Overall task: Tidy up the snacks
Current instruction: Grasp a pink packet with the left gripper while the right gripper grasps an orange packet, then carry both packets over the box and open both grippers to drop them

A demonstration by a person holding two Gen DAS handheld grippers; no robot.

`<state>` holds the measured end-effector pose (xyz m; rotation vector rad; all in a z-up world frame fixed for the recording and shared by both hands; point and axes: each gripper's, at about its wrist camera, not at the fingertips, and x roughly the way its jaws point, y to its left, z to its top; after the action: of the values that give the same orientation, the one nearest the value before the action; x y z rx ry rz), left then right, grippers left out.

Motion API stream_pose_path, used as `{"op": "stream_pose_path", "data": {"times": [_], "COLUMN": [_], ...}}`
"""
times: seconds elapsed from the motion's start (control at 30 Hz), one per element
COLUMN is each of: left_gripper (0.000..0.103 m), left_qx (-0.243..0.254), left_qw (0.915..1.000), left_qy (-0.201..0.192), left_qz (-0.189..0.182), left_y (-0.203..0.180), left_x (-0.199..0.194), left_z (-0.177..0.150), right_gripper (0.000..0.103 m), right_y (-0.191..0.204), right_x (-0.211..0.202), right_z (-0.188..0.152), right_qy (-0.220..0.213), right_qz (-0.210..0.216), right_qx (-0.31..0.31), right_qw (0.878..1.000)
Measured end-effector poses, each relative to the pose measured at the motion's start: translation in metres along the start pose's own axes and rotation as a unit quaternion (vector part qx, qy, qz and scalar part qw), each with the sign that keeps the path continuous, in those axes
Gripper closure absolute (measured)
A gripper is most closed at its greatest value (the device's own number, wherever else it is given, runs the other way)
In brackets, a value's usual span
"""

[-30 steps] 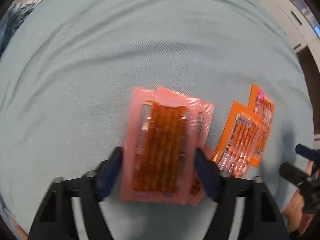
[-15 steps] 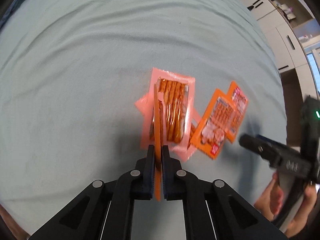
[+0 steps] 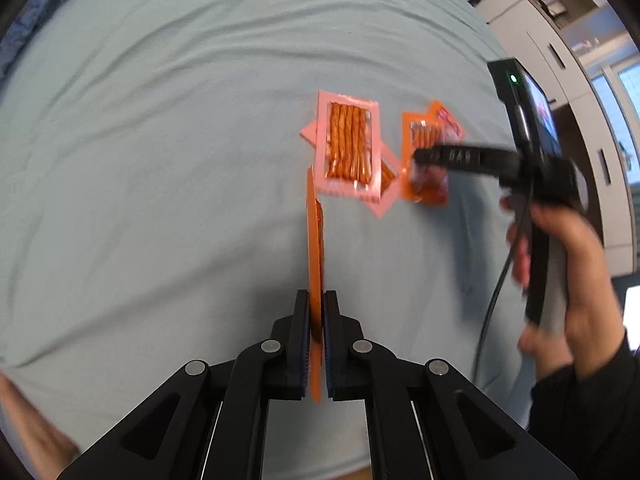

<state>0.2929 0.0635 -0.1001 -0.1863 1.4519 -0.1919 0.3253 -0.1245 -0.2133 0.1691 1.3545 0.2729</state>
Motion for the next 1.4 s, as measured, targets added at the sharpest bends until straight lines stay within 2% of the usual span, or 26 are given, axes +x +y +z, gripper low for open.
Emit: {"op": "stream_pose_path", "data": {"times": [0.07, 0.13, 0.33, 0.53, 0.63, 0.7, 0.77, 0.87, 1.0, 1.07, 1.13, 1.17, 1.23, 1.3, 1.4], "left_gripper": [0.098, 0.098, 0.098, 0.098, 0.098, 0.098, 0.098, 0.098, 0.098, 0.087, 0.031, 0.025, 0.025, 0.025, 0.025], "left_qx": [0.003, 0.003, 0.045, 0.067, 0.083, 0.082, 0.088, 0.104, 0.124, 0.116, 0.11, 0.107, 0.105, 0.103, 0.073], "left_qw": [1.0, 0.9999, 0.9989, 0.9963, 0.9941, 0.9934, 0.9933, 0.9906, 0.9878, 0.989, 0.9891, 0.99, 0.9915, 0.9915, 0.9948], "left_qy": [0.004, 0.009, 0.007, -0.005, 0.005, 0.02, 0.046, 0.067, 0.088, 0.09, 0.096, 0.09, 0.076, 0.079, 0.07], "left_qz": [0.003, -0.004, -0.012, -0.055, -0.07, -0.078, -0.058, -0.058, -0.031, -0.02, -0.016, -0.014, -0.007, -0.003, -0.006], "left_y": [-0.001, -0.003, -0.028, -0.051, -0.062, -0.065, -0.07, -0.076, -0.077, -0.075, -0.073, -0.072, -0.07, -0.064, -0.052], "left_x": [-0.017, -0.035, -0.096, -0.136, -0.13, -0.113, -0.092, -0.076, -0.062, -0.056, -0.054, -0.056, -0.063, -0.068, -0.079], "left_z": [-0.018, -0.036, -0.099, -0.16, -0.199, -0.222, -0.239, -0.253, -0.263, -0.26, -0.257, -0.256, -0.254, -0.25, -0.241], "right_gripper": [0.077, 0.082, 0.097, 0.098, 0.098, 0.098, 0.098, 0.098, 0.098, 0.098, 0.098, 0.098, 0.098, 0.098, 0.098], "right_y": [-0.009, -0.023, -0.036, -0.019, -0.02, -0.017, -0.013, -0.006, 0.001, 0.001, 0.0, 0.002, 0.003, 0.003, 0.004], "right_x": [-0.003, -0.006, -0.041, -0.102, -0.143, -0.176, -0.205, -0.241, -0.265, -0.27, -0.26, -0.253, -0.241, -0.23, -0.214], "right_z": [-0.002, -0.01, -0.049, -0.103, -0.135, -0.16, -0.186, -0.226, -0.274, -0.293, -0.3, -0.305, -0.301, -0.3, -0.302], "right_qy": [0.001, 0.014, 0.02, 0.0, -0.008, -0.017, -0.021, -0.028, -0.022, -0.011, 0.013, 0.029, 0.042, 0.058, 0.089], "right_qz": [0.021, 0.052, 0.033, 0.019, 0.029, 0.058, 0.086, 0.12, 0.148, 0.156, 0.156, 0.152, 0.143, 0.131, 0.123], "right_qx": [0.007, 0.016, -0.032, -0.106, -0.132, -0.143, -0.156, -0.183, -0.215, -0.227, -0.235, -0.24, -0.246, -0.25, -0.25], "right_qw": [1.0, 0.998, 0.999, 0.994, 0.991, 0.988, 0.984, 0.975, 0.965, 0.961, 0.959, 0.958, 0.958, 0.958, 0.956]}}
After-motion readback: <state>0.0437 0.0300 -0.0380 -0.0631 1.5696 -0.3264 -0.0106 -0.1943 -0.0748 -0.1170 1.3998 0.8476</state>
